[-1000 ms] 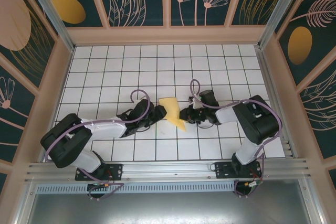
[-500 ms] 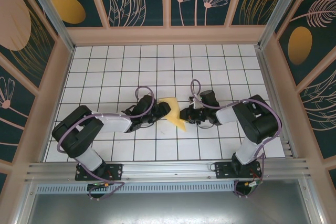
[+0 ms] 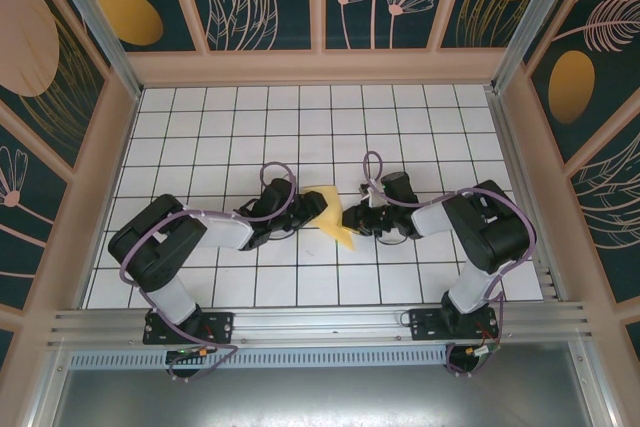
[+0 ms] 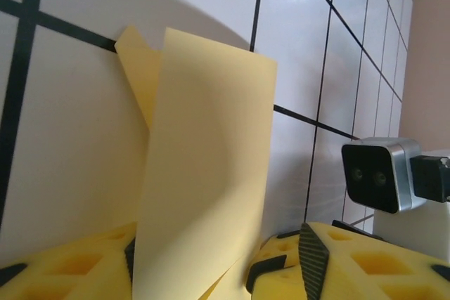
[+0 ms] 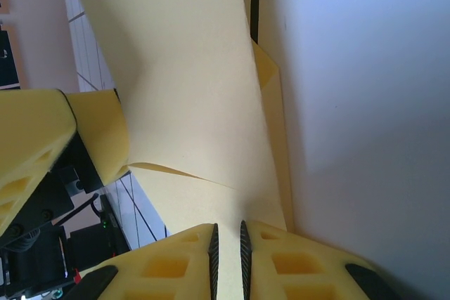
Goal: Fold a paper plane with a square sheet of paper (pick it up from the middle)
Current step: Fold the wing for the fifth time at the center of the table.
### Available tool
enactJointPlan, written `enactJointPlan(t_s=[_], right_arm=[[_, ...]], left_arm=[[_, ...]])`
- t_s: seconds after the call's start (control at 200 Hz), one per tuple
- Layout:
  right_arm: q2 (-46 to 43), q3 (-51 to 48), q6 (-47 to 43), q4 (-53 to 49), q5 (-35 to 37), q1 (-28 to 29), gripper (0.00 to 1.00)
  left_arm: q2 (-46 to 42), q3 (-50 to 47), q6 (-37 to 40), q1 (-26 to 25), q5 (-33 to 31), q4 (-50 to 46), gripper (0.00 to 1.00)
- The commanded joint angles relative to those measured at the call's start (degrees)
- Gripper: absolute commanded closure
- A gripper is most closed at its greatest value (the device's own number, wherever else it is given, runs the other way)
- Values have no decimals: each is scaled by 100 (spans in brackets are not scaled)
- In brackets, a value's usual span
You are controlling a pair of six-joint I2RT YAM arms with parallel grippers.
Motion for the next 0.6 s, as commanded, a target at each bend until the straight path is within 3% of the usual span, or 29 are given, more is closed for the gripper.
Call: enactJointPlan(t_s=[0.0, 0.595], right_arm=[[263, -146, -131, -176, 333, -16, 80], [90, 1, -123, -251, 356, -21, 77]], left_arm=[[23, -32, -59, 78, 190, 414, 46], [19, -23, 3, 209, 518, 556, 74]])
